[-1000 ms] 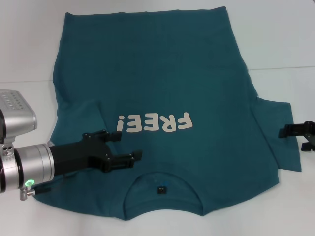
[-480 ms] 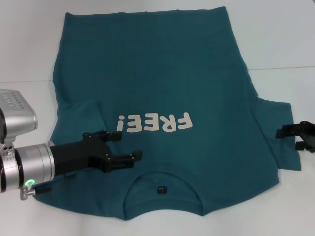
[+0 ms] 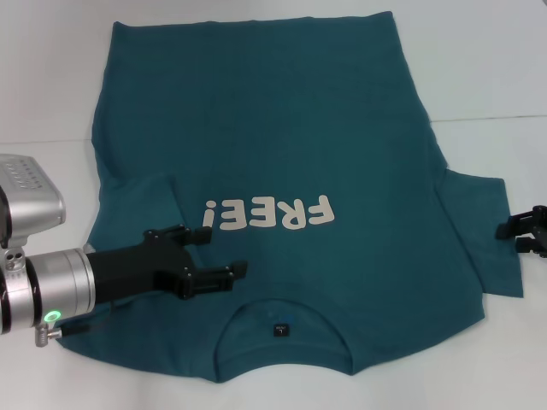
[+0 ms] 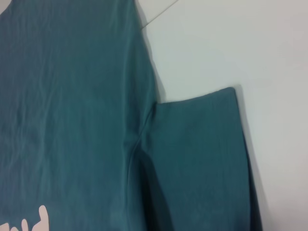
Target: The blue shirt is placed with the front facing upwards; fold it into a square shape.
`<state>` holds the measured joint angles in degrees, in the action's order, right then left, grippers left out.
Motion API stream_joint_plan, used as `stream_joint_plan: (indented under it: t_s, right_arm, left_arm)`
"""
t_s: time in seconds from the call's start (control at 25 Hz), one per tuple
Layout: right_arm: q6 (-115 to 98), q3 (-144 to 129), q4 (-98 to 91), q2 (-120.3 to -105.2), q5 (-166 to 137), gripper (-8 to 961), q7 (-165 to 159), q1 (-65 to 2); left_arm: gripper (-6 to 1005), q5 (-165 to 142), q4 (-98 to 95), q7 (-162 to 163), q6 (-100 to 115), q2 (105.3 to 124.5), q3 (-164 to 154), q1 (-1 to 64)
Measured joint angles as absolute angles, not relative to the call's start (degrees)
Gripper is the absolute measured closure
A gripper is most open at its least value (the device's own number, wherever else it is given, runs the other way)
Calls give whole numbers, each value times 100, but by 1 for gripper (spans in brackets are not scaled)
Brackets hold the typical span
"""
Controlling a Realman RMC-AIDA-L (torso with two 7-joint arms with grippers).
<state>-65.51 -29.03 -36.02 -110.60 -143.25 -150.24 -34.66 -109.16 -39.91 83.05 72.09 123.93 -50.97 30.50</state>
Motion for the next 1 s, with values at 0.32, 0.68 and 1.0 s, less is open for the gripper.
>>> stream_joint_plan:
  t_s: [0.32,0.68,1.0]
  right_arm:
    - [-6628,-2964,-3592,-10934,-14340,612,-14969,-3454]
    - [-6602,-2993,-3488,-10849,-14353,366,-14966,-3437]
    - [-6500,-3015,-3448,-10886,-14346,375,-14982,-3466]
  left_arm:
    - [123,-10916,-3987,8300,7162,12392,-5098,3072]
    - [122,-10915,-3884,8248,7144,12392,-5087,3124]
    - [123,-10911,-3832,8220,7125,12392,-5085,3161]
